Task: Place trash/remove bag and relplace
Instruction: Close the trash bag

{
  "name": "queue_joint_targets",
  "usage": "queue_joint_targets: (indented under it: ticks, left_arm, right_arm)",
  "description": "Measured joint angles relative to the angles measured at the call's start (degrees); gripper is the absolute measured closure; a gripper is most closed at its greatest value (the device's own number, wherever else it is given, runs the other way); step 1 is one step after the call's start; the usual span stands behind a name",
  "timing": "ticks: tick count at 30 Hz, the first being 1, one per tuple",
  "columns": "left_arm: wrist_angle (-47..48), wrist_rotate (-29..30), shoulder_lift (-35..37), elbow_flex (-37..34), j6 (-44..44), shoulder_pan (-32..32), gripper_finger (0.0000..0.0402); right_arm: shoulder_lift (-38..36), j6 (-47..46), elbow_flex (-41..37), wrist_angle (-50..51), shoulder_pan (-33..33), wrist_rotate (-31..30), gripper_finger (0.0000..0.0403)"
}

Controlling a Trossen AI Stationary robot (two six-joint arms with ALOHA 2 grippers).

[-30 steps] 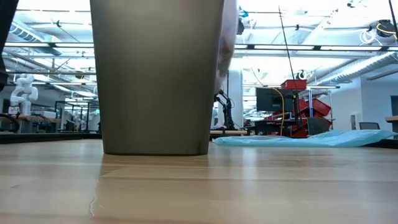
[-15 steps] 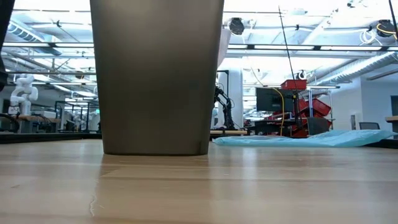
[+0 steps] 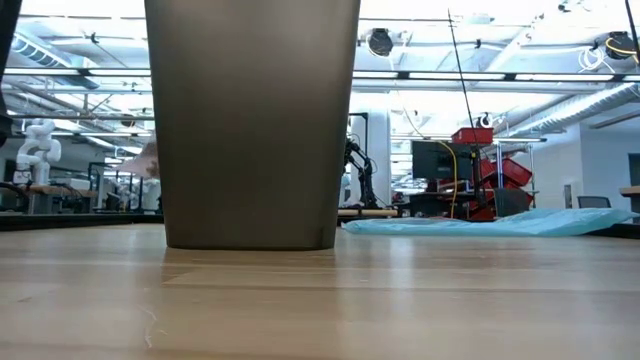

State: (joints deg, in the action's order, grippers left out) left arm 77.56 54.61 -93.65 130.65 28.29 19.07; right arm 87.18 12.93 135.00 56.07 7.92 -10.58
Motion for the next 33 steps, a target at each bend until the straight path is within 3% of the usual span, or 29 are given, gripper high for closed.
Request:
queue_joint_targets:
  ticks: [8,12,21,27,33]
  left_arm:
    - [3.2,-0.1,2.0,0.0,-1.4,0.6,0.0401]
    - [11.0,-1.6,0.9,0.0,4.2,0.0,0.0402]
    - [12.4,-15.1,-1.6,-13.2,10.3,0.0,0.0395]
    - [9.7,-22.7,-1.9,-19.8,10.4,0.0,0.0338]
    - [8.7,-22.9,-1.6,-18.5,10.4,0.1,0.0266]
  right_arm:
    - [0.0,-0.5,0.0,0.3,0.0,0.0,0.0309]
    - [0.0,-0.5,0.0,0.7,0.0,0.1,0.0309]
    - [0.0,-1.0,0.0,0.8,0.0,0.2,0.0309]
    - [0.0,-1.7,0.0,0.9,0.0,0.2,0.0309]
    - [0.0,-1.7,0.0,0.8,0.0,0.2,0.0296]
